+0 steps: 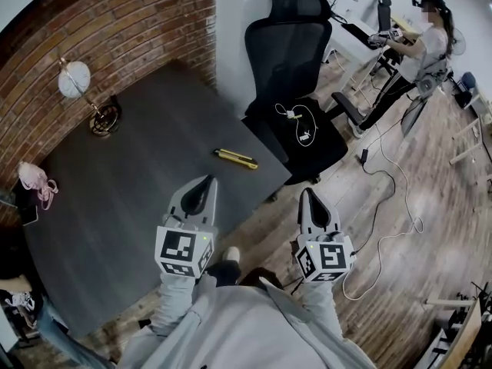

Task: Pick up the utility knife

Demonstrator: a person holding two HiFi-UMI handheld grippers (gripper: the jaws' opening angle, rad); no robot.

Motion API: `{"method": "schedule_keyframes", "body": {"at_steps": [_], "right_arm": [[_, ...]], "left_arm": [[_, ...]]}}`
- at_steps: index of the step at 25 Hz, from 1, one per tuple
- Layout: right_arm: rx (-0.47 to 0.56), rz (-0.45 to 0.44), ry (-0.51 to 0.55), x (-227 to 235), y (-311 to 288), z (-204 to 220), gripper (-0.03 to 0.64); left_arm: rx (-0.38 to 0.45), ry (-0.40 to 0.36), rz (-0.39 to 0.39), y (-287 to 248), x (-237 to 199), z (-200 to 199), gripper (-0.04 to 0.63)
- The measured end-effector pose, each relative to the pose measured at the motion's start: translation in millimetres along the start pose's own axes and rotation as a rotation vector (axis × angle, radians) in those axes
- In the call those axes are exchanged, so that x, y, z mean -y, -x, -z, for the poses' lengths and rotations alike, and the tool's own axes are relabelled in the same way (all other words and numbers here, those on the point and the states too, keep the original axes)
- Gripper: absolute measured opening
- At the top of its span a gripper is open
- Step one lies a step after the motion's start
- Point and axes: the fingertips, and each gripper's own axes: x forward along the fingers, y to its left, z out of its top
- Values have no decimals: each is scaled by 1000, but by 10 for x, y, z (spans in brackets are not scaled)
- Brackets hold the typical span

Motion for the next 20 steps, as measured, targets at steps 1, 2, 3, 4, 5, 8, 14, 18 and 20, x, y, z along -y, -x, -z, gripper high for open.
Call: {"method": "schedule_keyframes", "body": {"at_steps": [1,2,3,4,5,8,14,18,20], "right_arm": [[-5,0,-3,-17,-31,18,18],[-10,-2,-5,-34,-60,38,18],[-16,-5,-7,-52,-90,58,18],[-22,-10,-7,-72,-122,77,18],[-29,-16,-6,-92,-155,96,18],[-48,-35,-8,-128,-262,145,18],[-62,-95,-9,-55,-614,176,18],[-62,-156,-6,-4,-1014,132,18],[-62,-191,0,22,-1239,78,18]], "left_arm": [[-4,2,-1,-7,-29,17,18],[-9,6,-3,-12,-56,39,18],[-15,10,-5,-18,-81,63,18],[-22,13,-7,-26,-105,89,18],[-30,16,-9,-35,-127,116,18],[-51,24,-18,-83,-187,187,18],[-65,38,-67,-300,-274,224,18],[-63,45,-125,-508,-430,181,18],[-62,52,-157,-616,-516,139,18]]}}
